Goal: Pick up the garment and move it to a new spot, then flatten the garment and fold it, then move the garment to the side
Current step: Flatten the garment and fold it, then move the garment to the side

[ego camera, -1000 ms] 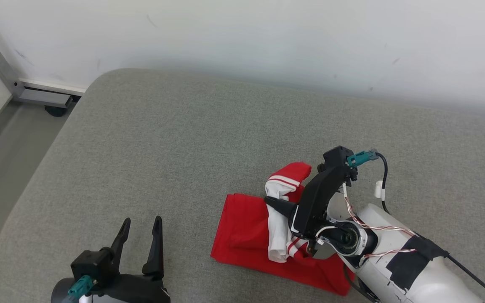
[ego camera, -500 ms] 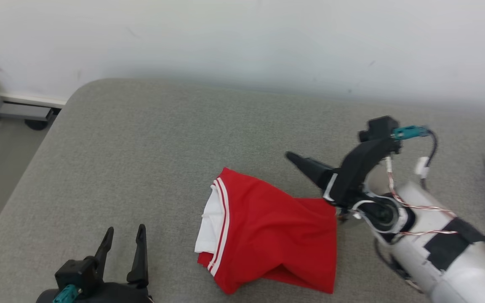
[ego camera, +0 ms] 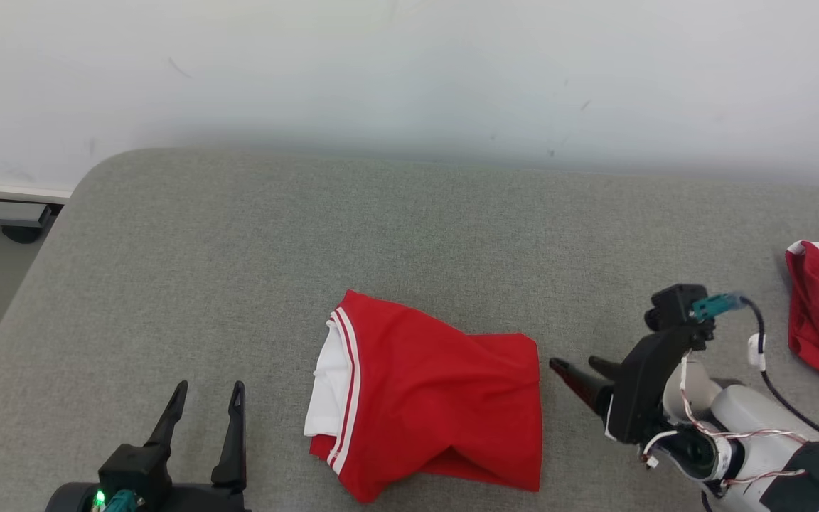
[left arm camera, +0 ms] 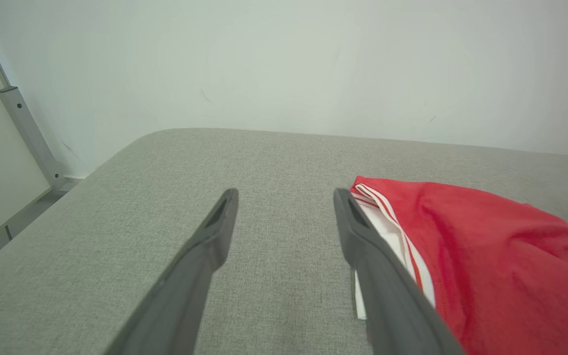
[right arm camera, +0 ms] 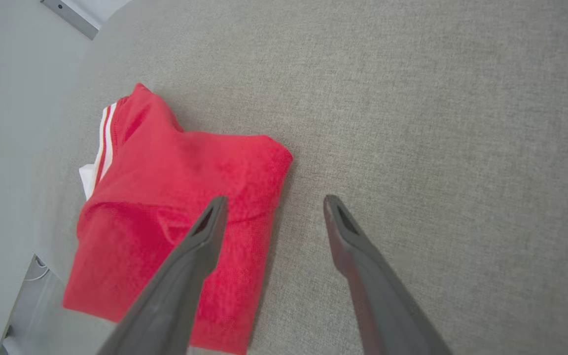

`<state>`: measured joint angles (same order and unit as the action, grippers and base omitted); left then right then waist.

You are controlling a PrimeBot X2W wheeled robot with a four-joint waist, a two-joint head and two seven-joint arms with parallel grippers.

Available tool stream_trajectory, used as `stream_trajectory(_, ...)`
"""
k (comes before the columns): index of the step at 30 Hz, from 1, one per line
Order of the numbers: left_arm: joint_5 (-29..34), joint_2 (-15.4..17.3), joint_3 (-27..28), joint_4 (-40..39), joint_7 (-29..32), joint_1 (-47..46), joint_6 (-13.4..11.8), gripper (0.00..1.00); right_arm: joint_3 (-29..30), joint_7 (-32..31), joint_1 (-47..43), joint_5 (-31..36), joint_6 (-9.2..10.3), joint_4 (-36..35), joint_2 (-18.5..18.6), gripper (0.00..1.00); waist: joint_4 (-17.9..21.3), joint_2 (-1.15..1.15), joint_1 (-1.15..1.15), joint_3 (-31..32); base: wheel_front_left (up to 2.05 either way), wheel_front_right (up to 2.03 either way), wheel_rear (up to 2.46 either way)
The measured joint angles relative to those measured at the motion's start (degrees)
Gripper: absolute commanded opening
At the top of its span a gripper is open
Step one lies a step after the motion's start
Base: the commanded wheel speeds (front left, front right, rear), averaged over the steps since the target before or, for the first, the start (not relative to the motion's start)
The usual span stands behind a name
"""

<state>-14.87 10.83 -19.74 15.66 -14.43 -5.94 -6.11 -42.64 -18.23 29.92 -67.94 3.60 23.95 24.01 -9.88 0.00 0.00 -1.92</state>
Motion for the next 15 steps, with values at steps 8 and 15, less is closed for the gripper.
stream_trajectory(8, 2.0, -0.3, -0.4, -1.0, 0.0, -0.2, -0.4, 1.00, -0.6, -1.5, -0.8, -0.5, 1.02, 1.5, -1.1, 1.00, -0.5, 0.00, 0.00, -0.1, 0.00, 0.00, 0.00)
stream_trajectory(15, 2.8, -0.6, -0.8, -1.3, 0.0, -0.2, -0.5, 1.00, -1.0, -3.5, -1.7, -1.7, 1.74, 3.8, -2.5, 1.00, -2.0, 0.00, 0.00, -0.4, 0.00, 0.00, 0.00)
